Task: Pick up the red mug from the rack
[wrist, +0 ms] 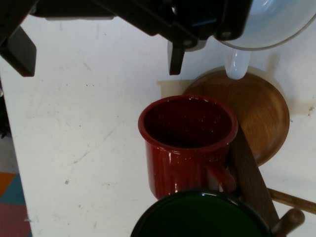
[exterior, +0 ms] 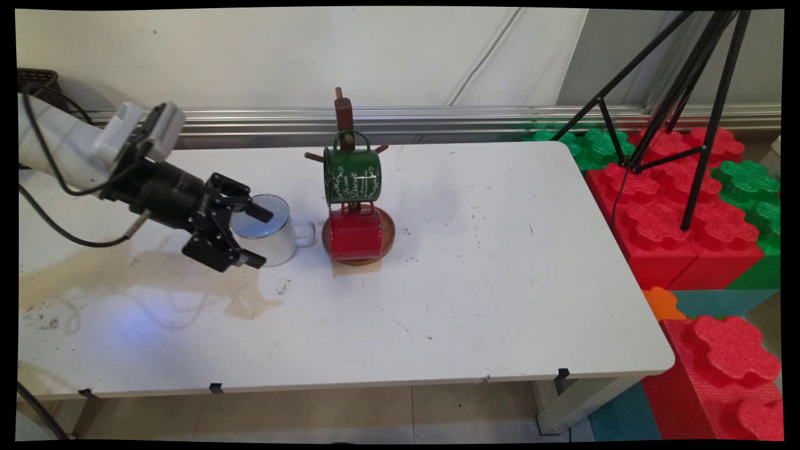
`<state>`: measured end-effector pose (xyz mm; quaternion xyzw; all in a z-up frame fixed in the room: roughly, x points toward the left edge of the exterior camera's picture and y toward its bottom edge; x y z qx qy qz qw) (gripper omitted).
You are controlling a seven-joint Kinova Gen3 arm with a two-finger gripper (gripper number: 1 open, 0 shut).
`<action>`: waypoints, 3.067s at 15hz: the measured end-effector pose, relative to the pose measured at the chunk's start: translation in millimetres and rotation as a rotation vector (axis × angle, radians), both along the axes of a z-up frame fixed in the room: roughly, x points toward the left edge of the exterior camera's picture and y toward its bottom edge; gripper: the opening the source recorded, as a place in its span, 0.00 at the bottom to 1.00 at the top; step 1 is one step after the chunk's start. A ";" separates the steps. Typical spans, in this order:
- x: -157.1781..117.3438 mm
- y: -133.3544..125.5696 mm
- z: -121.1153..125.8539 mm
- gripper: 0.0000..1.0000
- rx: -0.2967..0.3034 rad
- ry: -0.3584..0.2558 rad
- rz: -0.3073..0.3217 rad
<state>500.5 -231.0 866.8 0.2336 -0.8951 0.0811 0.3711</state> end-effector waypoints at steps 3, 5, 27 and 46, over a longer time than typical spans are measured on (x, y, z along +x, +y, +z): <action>-8.2 -6.5 -14.4 1.00 0.007 0.008 0.022; -12.1 -9.8 -21.5 1.00 0.011 0.014 0.035; -37.9 -27.9 -74.0 1.00 0.054 0.148 0.197; -44.4 -35.3 -99.2 1.00 0.029 0.204 0.252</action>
